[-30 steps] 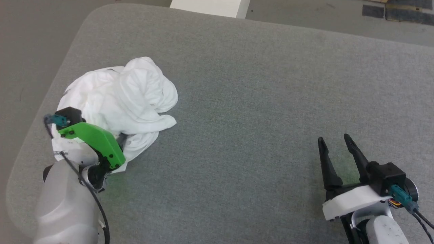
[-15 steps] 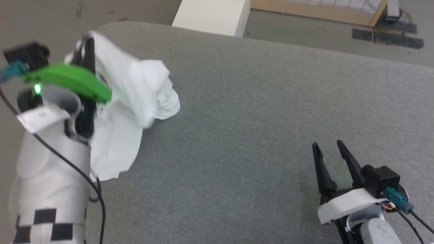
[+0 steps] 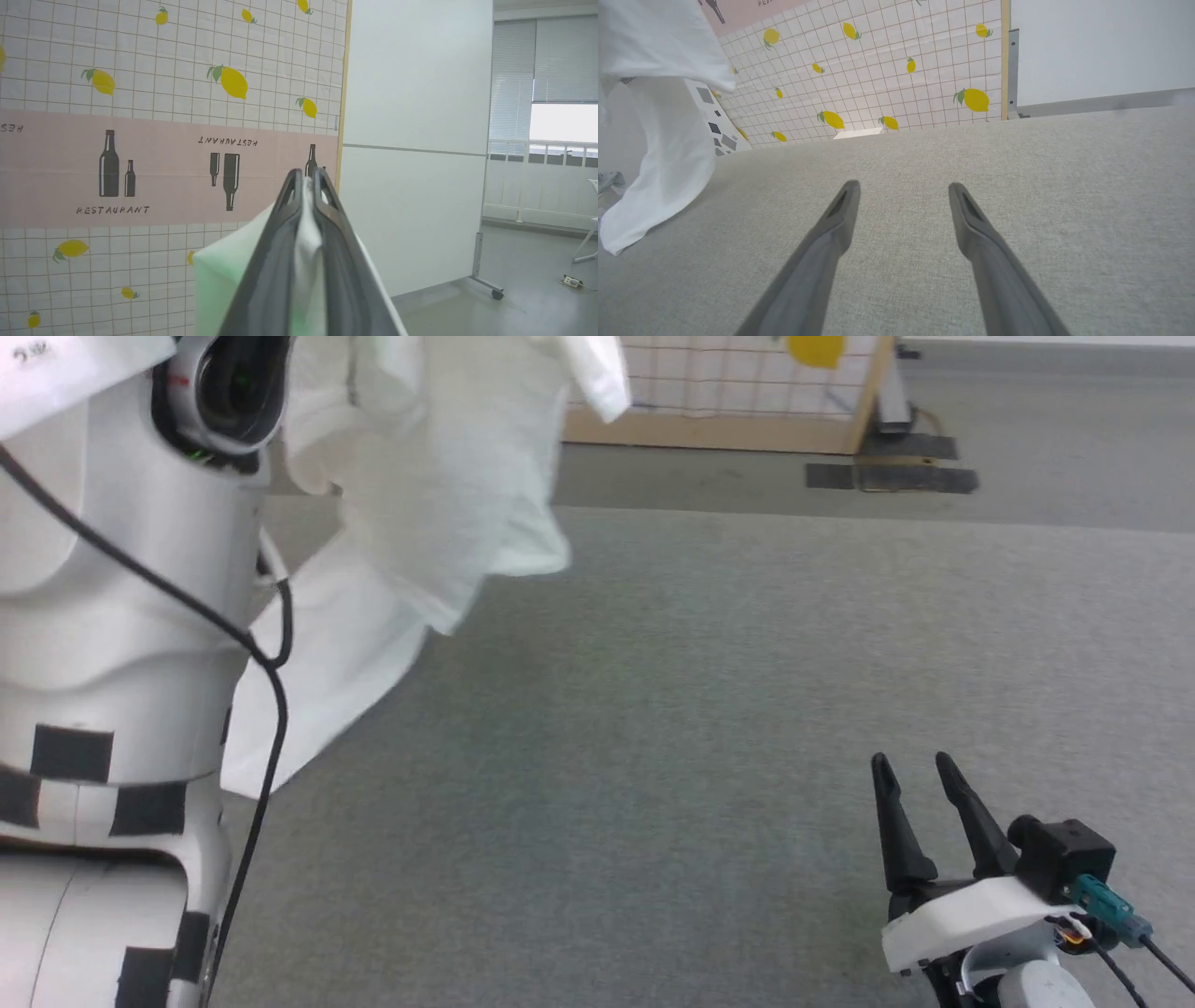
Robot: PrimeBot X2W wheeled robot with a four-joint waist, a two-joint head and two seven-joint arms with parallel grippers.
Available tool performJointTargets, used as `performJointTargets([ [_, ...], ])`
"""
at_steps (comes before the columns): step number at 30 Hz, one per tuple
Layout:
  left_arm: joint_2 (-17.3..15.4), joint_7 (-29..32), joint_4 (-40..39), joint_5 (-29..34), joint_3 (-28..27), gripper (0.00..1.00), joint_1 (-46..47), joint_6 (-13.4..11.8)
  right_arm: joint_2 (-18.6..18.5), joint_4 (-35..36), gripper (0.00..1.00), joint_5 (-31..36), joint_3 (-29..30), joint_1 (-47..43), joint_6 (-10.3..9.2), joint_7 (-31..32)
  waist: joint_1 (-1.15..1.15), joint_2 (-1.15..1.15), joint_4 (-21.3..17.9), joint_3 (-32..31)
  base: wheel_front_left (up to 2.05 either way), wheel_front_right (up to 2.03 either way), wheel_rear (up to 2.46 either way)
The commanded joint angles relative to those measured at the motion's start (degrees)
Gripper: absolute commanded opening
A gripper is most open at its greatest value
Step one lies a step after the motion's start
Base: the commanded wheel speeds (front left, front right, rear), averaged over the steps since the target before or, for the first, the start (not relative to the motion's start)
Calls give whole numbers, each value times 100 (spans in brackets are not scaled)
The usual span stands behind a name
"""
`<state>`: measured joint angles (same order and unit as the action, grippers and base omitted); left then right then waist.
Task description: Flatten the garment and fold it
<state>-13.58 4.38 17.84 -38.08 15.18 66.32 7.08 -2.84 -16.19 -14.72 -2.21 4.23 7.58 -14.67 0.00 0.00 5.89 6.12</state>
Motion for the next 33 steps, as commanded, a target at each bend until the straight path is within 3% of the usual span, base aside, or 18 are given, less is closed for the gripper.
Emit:
performJointTargets([
  [1, 70, -33, 52, -82, 27, 0, 141, 40, -4, 31, 100, -34, 16, -90, -9, -31, 0, 0, -489, -187, 0, 0, 0],
  [7, 313, 139, 201, -530, 374, 0, -43, 40, -4, 72, 100, -42, 108, -220, -9, -32, 0, 0, -826, -155, 0, 0, 0],
  [13, 295, 432, 325, -822, 1033, 0, -1148, 40, -4, 104, 100, -48, 95, -260, -9, -32, 0, 0, -955, -93, 0, 0, 0],
  [15, 210, 573, 419, -785, 1293, 0, -1566, 40, -4, 104, 100, -47, 102, -254, -9, -32, 0, 0, -962, -78, 0, 0, 0],
  [17, 1, 608, 579, -429, 1953, 0, -2320, 40, -4, 107, 100, -19, 107, -261, -9, -32, 0, 0, -916, -55, 0, 0, 0],
  [25, 122, 854, 1148, -326, 2972, 0, -3688, 40, -4, 71, 100, 16, 20, -233, -9, -32, 0, 0, -747, -86, 0, 0, 0],
  [30, 214, 1356, 1421, -678, 3153, 0, -4114, 13, -4, 38, 100, -13, -21, -232, -9, -32, 0, 0, -680, -156, 0, 0, 0],
  [31, 214, 1363, 1405, -771, 3071, 3, -4134, -32, -4, 34, 100, -21, -14, -242, -9, -32, 0, 0, -660, -180, 0, 0, 0],
  [32, 207, 1352, 1366, -857, 2975, 27, -4133, -75, -4, 31, 100, -26, -10, -252, -9, -32, 0, 0, -647, -194, 0, 0, 0],
  [33, 194, 1288, 1276, -984, 2802, 94, -4110, -141, -4, 30, 100, -30, -5, -264, -9, -32, 0, 0, -629, -210, 0, 0, 0],
])
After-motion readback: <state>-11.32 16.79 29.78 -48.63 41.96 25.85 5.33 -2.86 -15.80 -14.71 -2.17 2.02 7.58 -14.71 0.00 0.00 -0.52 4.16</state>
